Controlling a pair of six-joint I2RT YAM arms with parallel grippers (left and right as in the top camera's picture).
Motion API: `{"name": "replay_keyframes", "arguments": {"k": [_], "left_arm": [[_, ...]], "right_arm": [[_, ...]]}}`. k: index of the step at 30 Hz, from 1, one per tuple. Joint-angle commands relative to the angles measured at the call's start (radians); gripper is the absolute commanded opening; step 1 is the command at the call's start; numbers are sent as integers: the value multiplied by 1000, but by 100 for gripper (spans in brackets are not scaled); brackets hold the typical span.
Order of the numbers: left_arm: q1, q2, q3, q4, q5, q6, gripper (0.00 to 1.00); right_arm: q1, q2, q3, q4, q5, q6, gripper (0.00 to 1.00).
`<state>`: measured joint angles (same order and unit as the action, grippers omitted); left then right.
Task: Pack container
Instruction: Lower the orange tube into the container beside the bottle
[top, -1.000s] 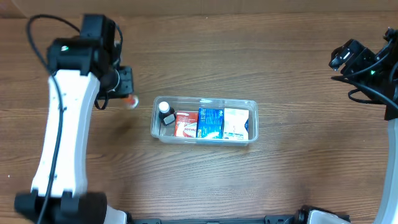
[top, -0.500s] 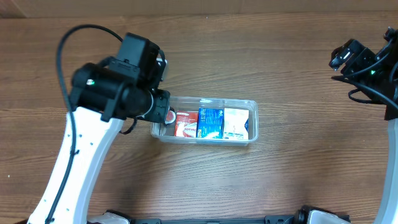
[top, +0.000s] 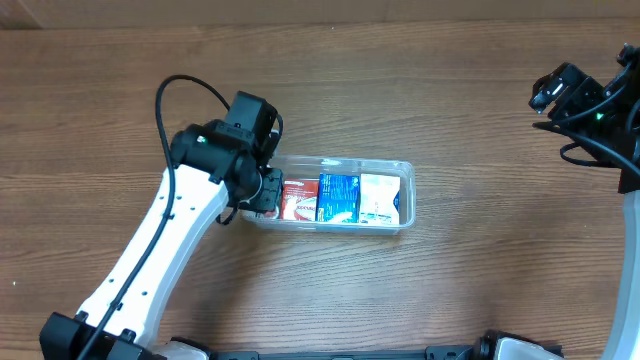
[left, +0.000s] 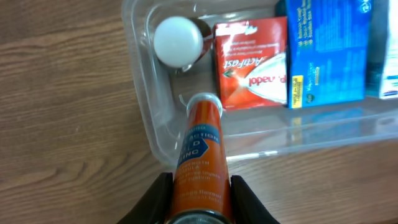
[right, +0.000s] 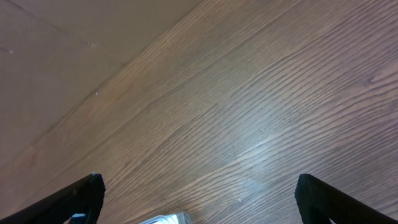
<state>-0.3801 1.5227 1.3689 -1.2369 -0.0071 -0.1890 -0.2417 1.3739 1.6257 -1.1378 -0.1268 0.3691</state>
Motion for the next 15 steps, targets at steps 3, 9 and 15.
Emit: {"name": "replay_keyframes", "arguments": {"k": [3,9,15], "left_arm": [[-6,-6,-122,138,-56,-17,14],[-6,-6,-175,219,-93,-13,20],[-6,-6,-187,259,-93,-13,51]], "right_arm": [[-3,-4,5,5,-2,-3,100],[-3,-4,5,5,-2,-3,100],[-3,-4,5,5,-2,-3,100]]}}
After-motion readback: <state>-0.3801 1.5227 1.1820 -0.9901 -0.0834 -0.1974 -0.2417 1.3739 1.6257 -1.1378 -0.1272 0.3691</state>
